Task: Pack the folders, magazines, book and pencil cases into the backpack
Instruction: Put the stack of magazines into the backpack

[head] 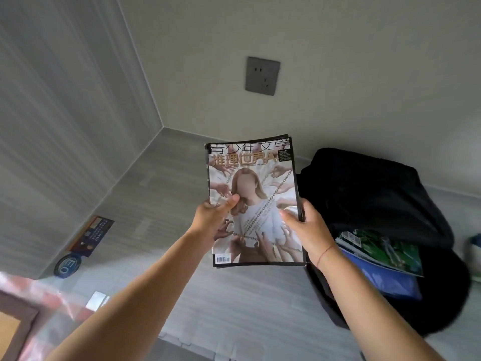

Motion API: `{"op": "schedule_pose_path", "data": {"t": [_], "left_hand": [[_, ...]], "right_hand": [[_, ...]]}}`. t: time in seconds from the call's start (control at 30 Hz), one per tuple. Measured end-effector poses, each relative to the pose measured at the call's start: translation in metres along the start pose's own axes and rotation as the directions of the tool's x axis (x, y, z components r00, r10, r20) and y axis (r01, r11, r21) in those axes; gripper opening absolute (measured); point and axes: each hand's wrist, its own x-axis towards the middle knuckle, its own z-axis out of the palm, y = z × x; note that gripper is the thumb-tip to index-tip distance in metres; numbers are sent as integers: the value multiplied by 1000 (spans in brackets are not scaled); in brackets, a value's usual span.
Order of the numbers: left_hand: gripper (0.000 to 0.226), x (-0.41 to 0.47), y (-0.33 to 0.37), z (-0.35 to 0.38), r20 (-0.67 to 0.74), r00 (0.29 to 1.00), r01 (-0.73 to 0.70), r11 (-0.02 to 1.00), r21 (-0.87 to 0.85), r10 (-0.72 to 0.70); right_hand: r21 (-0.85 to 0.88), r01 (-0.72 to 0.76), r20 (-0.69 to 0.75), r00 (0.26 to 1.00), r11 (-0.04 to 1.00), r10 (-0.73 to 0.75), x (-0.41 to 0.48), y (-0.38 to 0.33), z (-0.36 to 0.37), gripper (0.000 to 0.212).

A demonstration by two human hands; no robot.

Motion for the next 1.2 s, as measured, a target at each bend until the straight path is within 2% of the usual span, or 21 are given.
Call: {"op": "schedule_pose_path", "data": {"t": [0.1, 0.17, 0.3, 0.4, 0.47, 0.5, 0.57, 0.63, 0.67, 0.7, 0.73, 0.77, 0.8, 0.83, 0.87, 0.9, 0.93, 0.97, 1.03, 1.13, 1.2], "left_hand": [[34, -16, 10, 51, 84, 996, 31, 1000, -1, -31], [34, -26, 12, 89, 130, 992, -3, 998, 66, -6], [27, -46, 9, 159, 243, 969, -82, 984, 155, 42], [23, -60, 5, 197, 313, 949, -105, 976, 192, 40], [23, -68, 2, 216, 333, 942, -135, 962, 238, 49], [23, -72, 0, 226, 351, 934, -171, 947, 270, 69], [28, -76, -5, 239, 416, 893, -295, 921, 255, 171], [38, -78, -7, 246, 482, 825, -443, 867, 228, 295], [38, -76, -9, 249, 507, 791, -519, 814, 260, 342], [31, -70, -12, 250, 543, 742, -619, 712, 330, 393], [22, -61, -16, 251, 604, 681, -715, 554, 427, 413], [27, -53, -18, 251, 686, 616, -787, 347, 511, 386], [43, -45, -23, 253, 757, 568, -820, 146, 553, 322], [55, -40, -27, 253, 799, 546, -825, -2, 565, 252], [61, -36, -30, 255, 809, 542, -815, -93, 572, 225], [59, -33, -30, 258, 800, 547, -800, -127, 586, 245], [51, -31, -27, 260, 773, 561, -786, -100, 610, 297], [39, -29, -22, 263, 725, 589, -774, -9, 633, 358], [26, -27, -6, 272, 565, 688, -707, 244, 664, 455], [33, -26, 25, 283, 339, 803, -585, 544, 601, 489], [33, -29, 39, 287, 289, 826, -559, 637, 530, 484]], "right_hand": [[-35, 36, -1, 999, 999, -36, -29, 6, -54, 28], [-5, 28, -81, 996, 1000, -29, -46, 16, -87, 32], [175, 40, -217, 976, 984, -1, -80, 26, -141, 34], [258, 53, -277, 961, 965, 21, -99, 35, -171, 49], [302, 61, -303, 952, 951, 35, -108, 44, -187, 51], [320, 60, -321, 946, 946, 49, -113, 49, -196, 49], [370, 42, -341, 935, 928, 94, -122, 57, -208, 26], [437, 17, -334, 931, 899, 145, -136, 67, -222, 27], [471, -2, -326, 929, 882, 176, -146, 71, -229, 29], [511, -6, -325, 924, 860, 200, -157, 75, -234, 31], [546, -5, -326, 920, 838, 219, -168, 78, -239, 31], [568, -14, -329, 912, 823, 243, -179, 82, -243, 31], [581, -31, -336, 901, 813, 275, -190, 85, -246, 30], [599, -51, -335, 891, 799, 308, -200, 91, -247, 30], [630, -64, -320, 887, 774, 333, -209, 97, -248, 31], [661, -80, -298, 885, 746, 359, -216, 101, -247, 32], [689, -99, -271, 884, 718, 381, -222, 105, -246, 33], [713, -112, -245, 885, 693, 395, -226, 109, -245, 35], [738, -128, -198, 898, 662, 394, -231, 117, -242, 45], [718, -190, -97, 925, 670, 367, -227, 125, -235, 77], [698, -234, -55, 925, 677, 376, -214, 128, -228, 76]]}}
